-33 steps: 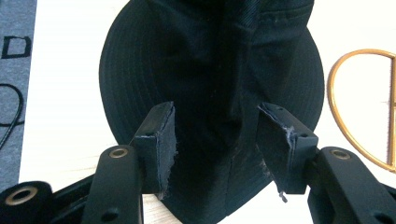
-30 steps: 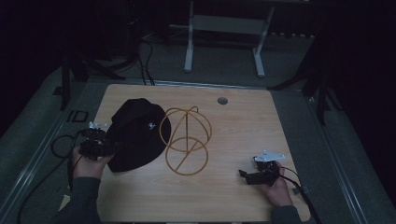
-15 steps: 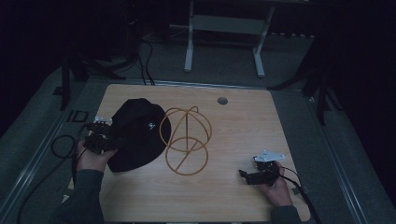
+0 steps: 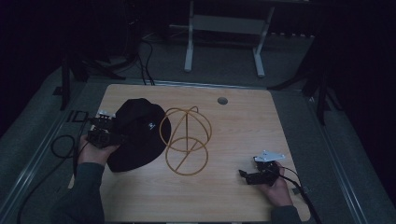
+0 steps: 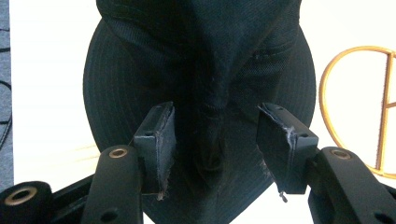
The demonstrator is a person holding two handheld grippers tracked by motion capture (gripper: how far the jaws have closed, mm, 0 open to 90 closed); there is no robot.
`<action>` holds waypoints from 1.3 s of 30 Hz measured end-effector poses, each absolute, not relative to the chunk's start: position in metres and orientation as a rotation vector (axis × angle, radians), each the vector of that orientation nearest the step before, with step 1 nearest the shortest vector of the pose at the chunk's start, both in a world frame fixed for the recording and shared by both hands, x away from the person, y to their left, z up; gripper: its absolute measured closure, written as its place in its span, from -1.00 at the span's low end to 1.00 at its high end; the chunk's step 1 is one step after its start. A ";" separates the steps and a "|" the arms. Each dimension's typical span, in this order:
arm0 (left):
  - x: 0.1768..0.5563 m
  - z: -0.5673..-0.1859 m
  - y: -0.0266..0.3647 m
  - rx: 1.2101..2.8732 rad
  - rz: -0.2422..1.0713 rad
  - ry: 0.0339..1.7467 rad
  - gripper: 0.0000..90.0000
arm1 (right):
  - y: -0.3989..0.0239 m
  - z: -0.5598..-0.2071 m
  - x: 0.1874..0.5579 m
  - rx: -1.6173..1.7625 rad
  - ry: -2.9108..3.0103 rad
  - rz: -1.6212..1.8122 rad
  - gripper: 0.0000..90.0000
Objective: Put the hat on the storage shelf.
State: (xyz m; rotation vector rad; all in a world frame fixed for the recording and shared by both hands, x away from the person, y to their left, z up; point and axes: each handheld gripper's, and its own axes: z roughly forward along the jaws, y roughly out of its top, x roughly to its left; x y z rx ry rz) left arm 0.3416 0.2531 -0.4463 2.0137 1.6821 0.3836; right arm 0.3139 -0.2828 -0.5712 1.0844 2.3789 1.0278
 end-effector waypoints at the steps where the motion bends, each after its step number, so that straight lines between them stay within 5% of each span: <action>1: 0.343 -0.446 0.253 2.012 0.379 1.686 0.06 | -0.283 -0.571 0.314 1.084 2.379 1.028 -0.75; 32: 0.380 -0.463 0.241 2.159 0.247 1.764 -0.02 | -0.283 -0.571 0.314 1.092 2.369 1.031 -0.70; 39: 0.389 -0.464 0.240 2.228 0.210 1.772 0.40 | -0.283 -0.571 0.314 1.092 2.368 1.031 -0.70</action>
